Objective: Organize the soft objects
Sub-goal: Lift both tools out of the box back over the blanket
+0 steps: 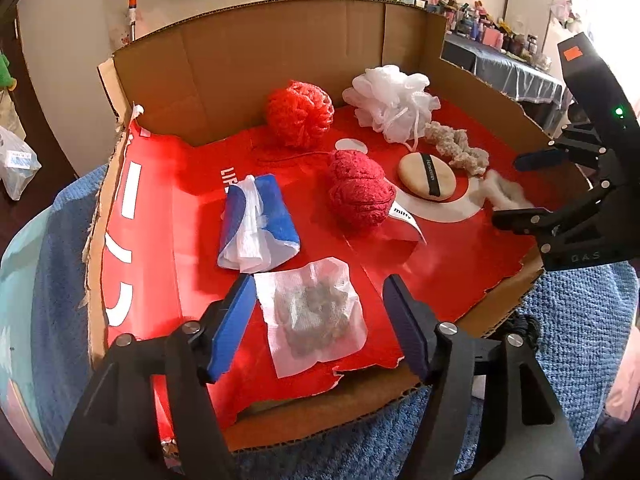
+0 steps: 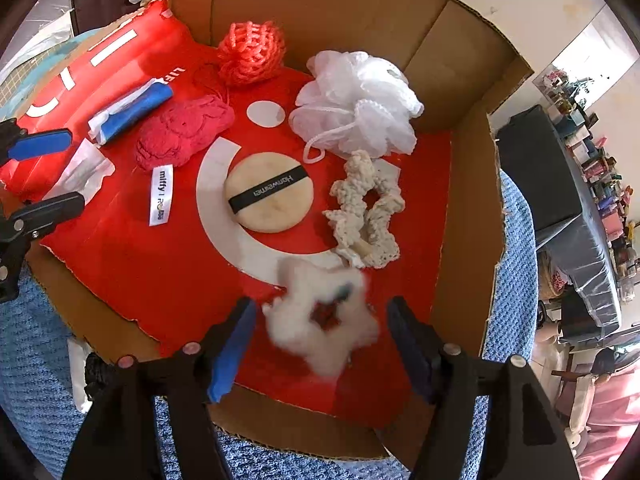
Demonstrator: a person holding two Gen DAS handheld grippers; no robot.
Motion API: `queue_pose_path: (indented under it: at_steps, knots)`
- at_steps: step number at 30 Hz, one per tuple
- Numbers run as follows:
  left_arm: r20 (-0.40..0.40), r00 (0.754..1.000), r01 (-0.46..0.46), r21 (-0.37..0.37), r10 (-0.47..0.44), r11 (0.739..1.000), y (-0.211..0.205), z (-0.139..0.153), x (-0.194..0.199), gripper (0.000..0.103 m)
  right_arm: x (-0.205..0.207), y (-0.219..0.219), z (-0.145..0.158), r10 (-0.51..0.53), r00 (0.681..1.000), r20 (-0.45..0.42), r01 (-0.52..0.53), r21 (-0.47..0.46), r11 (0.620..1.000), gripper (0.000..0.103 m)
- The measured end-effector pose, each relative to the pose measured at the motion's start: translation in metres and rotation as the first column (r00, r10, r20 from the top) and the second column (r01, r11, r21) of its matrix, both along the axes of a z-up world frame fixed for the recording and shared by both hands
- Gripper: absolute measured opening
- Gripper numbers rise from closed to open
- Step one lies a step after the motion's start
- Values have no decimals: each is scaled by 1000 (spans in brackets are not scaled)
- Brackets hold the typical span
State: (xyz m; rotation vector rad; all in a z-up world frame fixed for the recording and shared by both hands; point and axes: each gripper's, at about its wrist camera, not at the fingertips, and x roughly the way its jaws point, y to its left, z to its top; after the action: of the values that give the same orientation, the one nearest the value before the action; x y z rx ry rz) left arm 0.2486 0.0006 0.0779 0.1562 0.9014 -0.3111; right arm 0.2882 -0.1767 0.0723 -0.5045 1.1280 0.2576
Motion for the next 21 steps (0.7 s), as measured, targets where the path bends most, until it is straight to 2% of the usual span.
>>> queue_pose_path:
  at_steps: [4,6,10,12,14,21]
  knots:
    - [18,1000,0,-20,0,1000,1,7,-5,74,-2,-2,5,-2,1000,14,2,17,1000,71]
    - [35,999,-1,-29,2,1000,1,12,-8,76,-5,-3,11,-3,1000,27,2,31,1000,75]
    - [74,997,-11,-53,15,999,4,25,-18,79,-13,-8,28,-14,998,65,8,95,995,77]
    - [95,995,-19,-64,25,998,5,32,-24,83,-21,-11,40,-21,995,96,8,135,991,89]
    - [116,993,-29,-74,37,997,6,38,-29,88,-27,-11,49,-27,991,130,8,150,989,95]
    - [189,980,-42,-124,65,991,9,58,-57,90,-60,-20,84,-70,970,233,8,255,967,99]
